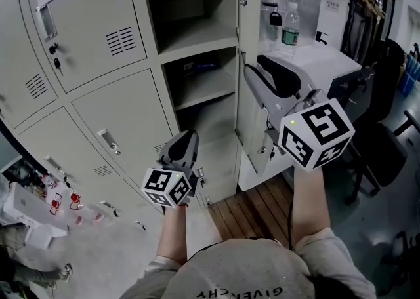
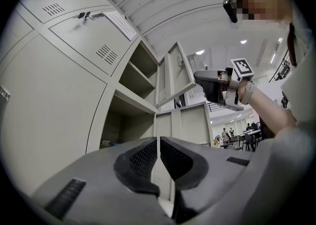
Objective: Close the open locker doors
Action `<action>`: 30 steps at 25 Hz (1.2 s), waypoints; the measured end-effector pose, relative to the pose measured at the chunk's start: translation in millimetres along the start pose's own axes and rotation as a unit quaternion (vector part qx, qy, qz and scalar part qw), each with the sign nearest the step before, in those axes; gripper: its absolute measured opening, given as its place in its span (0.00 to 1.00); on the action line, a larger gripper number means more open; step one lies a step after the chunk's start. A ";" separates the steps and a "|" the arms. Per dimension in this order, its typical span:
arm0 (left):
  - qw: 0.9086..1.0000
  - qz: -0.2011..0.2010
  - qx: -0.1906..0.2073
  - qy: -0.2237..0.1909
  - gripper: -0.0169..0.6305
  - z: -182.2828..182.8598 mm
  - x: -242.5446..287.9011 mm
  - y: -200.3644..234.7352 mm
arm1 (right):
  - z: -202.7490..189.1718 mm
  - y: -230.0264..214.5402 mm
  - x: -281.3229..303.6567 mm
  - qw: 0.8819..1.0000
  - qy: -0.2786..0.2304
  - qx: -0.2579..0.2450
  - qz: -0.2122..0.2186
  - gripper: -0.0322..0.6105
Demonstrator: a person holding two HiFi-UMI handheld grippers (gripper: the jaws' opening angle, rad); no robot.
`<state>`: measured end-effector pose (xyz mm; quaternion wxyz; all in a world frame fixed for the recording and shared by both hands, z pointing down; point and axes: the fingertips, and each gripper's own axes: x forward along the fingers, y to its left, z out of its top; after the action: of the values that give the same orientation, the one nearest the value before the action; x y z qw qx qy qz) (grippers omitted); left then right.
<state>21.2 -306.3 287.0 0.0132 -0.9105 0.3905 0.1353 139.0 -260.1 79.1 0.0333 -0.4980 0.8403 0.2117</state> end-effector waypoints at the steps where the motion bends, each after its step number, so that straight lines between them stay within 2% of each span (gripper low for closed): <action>1: 1.000 0.001 0.001 0.000 0.05 0.2 -0.6 3.2 | -1.1 3.0 2.7 1.000 0.000 -0.001 0.002 0.23; 16: 0.999 0.043 0.006 0.004 0.05 10.6 -25.5 75.8 | -9.3 51.9 80.1 0.998 -0.041 0.005 0.045 0.23; 24: 0.998 0.063 0.002 0.011 0.05 7.4 -40.8 104.9 | -21.2 71.1 130.9 0.996 -0.044 0.010 0.075 0.23; 30: 0.997 0.070 -0.003 0.012 0.05 4.3 -48.1 116.8 | -32.9 76.6 163.0 0.996 -0.035 0.011 0.079 0.23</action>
<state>-95.0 -352.8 304.7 -0.0038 -0.8826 0.4529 0.1257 -2.9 -375.3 90.3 0.0510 -0.4215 0.8778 0.2217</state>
